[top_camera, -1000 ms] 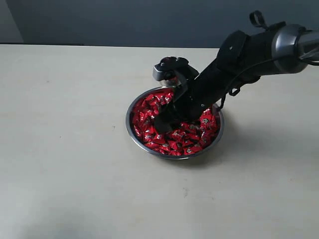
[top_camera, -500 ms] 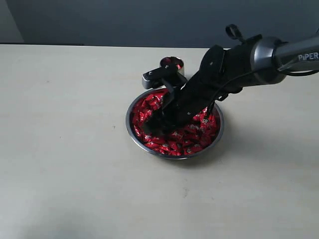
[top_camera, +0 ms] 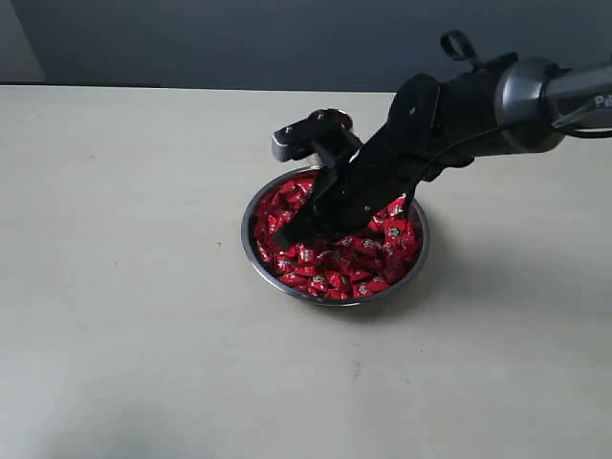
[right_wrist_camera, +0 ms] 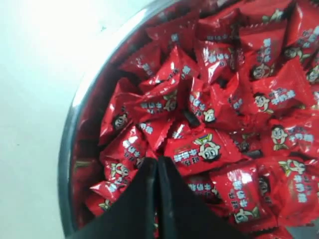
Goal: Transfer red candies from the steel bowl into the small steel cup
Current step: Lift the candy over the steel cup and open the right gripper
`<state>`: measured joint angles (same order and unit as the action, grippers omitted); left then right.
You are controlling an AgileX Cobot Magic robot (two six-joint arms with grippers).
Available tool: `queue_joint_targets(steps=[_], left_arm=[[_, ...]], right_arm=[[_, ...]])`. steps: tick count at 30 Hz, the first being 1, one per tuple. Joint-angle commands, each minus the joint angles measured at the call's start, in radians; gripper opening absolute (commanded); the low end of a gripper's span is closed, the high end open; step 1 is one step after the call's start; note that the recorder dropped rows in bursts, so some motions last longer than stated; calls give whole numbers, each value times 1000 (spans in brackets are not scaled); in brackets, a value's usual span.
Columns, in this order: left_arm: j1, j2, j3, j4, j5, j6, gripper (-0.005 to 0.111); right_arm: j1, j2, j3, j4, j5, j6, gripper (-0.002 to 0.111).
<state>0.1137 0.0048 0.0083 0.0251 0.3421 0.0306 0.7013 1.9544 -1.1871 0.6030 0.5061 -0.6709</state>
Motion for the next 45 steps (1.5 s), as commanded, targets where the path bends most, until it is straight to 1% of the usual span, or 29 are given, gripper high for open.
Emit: queue_joint_targets(steps=[1, 4, 8, 10, 12, 21, 25, 31, 37, 45], left_arm=[[-5, -5, -8, 2, -5, -1, 0], [-5, -5, -8, 2, -5, -1, 0], [-5, -5, -8, 2, -5, -1, 0], [-5, -5, -8, 2, -5, -1, 0], [-5, -5, -8, 2, -5, -1, 0], [-5, -5, -8, 2, -5, -1, 0], [-5, -5, -8, 2, -5, -1, 0], [-5, -5, -8, 2, -5, -1, 0], [-5, -5, -8, 2, -5, -1, 0], [-5, -5, -8, 2, -5, -1, 0]], right_arm=[[-3, -93, -6, -15, 12, -1, -1], [-3, -148, -6, -41, -13, 2, -1], [-4, -174, -6, -93, -141, 29, -1], [-19, -167, -20, -98, -199, 36, -1], [-45, -147, -51, -99, -214, 40, -1], [-164, 47, -283, -98, -202, 40, -1], [-188, 135, -387, -98, -199, 40, -1], [-192, 259, -517, -102, -143, 36, -1], [-192, 331, -581, -108, -141, 36, -1], [-201, 345, -592, -131, -138, 36, 0]])
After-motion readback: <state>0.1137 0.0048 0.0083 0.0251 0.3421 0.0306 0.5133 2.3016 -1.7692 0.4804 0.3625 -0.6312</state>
